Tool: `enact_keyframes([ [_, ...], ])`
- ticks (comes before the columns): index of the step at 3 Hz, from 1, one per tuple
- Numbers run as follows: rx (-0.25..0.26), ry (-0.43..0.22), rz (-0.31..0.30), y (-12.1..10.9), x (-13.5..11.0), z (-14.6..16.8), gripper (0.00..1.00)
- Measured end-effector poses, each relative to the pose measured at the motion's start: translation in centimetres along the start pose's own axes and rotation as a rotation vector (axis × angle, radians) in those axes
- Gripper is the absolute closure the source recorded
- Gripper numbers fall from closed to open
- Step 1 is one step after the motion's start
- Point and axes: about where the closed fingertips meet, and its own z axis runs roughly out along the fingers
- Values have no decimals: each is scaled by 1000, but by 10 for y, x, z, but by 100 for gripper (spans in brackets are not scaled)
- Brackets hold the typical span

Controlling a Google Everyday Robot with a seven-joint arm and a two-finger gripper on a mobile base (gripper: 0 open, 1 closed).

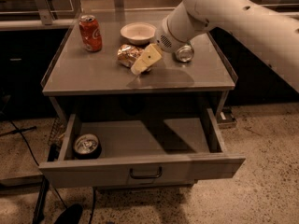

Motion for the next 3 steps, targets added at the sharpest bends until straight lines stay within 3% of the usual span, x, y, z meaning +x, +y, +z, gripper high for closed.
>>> enact_keyframes([
  [3,-32,26,20,-3,-6,42,0],
])
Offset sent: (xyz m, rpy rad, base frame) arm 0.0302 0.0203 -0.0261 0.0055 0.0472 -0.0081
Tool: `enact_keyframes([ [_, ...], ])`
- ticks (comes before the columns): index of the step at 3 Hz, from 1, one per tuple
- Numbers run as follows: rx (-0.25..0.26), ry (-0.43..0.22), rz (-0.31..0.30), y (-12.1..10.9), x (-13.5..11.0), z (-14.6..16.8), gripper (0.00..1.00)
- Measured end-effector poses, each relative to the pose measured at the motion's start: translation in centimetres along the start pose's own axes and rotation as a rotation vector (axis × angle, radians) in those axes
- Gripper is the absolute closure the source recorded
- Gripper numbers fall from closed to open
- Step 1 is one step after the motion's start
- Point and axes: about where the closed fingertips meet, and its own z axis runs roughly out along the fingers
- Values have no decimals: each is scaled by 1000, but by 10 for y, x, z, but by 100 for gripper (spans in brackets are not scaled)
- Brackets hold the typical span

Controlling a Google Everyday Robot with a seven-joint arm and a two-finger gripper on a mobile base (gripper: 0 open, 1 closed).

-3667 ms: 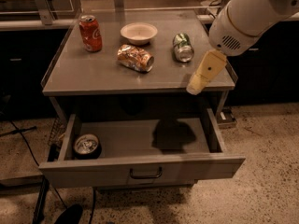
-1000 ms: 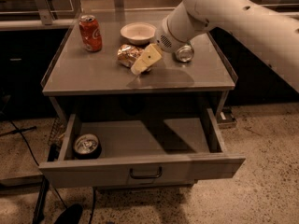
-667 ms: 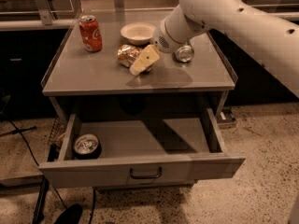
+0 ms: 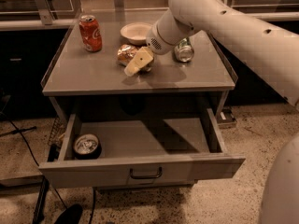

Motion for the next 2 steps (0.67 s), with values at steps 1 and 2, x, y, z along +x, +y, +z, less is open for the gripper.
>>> enact_keyframes([
  [1,-11,16,6,0,1,14,3],
  [2,-14,28,14,-1,2,25,6],
])
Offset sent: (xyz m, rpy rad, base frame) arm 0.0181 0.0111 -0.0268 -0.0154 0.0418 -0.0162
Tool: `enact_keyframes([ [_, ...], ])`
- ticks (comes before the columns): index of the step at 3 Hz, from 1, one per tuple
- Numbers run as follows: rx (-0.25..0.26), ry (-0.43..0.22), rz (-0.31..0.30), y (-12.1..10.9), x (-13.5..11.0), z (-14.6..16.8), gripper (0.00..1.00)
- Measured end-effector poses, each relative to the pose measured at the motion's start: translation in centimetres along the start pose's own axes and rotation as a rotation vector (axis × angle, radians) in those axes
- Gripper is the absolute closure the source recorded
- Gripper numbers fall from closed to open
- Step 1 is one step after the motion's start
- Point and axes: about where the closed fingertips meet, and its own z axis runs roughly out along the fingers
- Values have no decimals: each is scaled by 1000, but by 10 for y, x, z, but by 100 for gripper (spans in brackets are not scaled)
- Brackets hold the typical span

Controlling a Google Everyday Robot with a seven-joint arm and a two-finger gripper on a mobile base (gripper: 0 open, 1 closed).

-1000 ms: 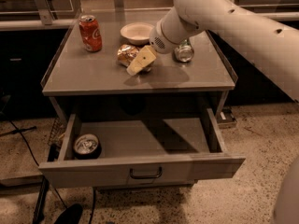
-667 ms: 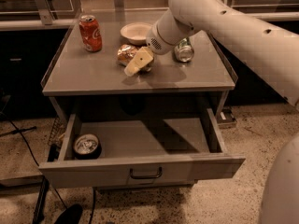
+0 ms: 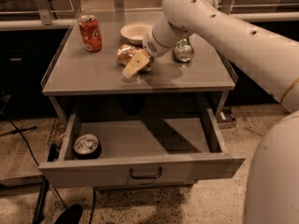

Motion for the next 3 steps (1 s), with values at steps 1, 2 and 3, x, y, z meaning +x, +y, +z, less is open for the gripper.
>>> enact_keyframes([
  [1,4,8,10,-3,0,9,11],
  [2,9,14,18,-5,0,13,38],
  [3,8,14,18,-5,0,14,61],
])
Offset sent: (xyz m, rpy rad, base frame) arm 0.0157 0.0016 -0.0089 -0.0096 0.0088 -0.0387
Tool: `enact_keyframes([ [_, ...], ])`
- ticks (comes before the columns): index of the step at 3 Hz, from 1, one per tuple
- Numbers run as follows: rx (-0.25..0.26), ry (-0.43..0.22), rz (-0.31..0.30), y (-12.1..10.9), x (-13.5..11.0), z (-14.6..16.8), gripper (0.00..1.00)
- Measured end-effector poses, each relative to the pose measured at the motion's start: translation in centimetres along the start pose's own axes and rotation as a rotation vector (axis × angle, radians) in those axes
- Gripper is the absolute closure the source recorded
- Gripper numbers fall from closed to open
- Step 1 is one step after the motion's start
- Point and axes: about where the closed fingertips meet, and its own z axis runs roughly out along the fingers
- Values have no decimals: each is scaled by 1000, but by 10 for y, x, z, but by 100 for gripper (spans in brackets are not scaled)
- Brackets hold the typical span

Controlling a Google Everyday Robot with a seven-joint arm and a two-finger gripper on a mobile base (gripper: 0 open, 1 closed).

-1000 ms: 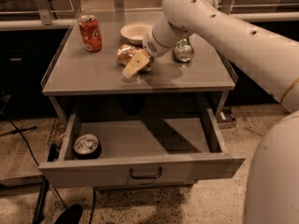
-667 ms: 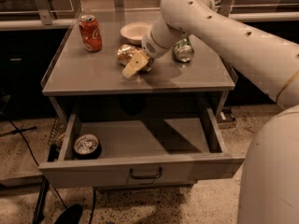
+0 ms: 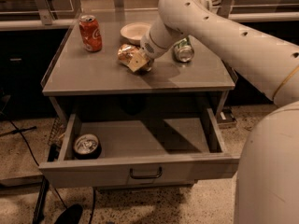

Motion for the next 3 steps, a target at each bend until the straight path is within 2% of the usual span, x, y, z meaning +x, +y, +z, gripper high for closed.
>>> enact_keyframes([
  [1,-1,-3,-6,0,0,-2,92],
  [2,-9,-18,-40,3,0,-16,100],
  [3,-69,-35,-109,11,13,-38,100],
])
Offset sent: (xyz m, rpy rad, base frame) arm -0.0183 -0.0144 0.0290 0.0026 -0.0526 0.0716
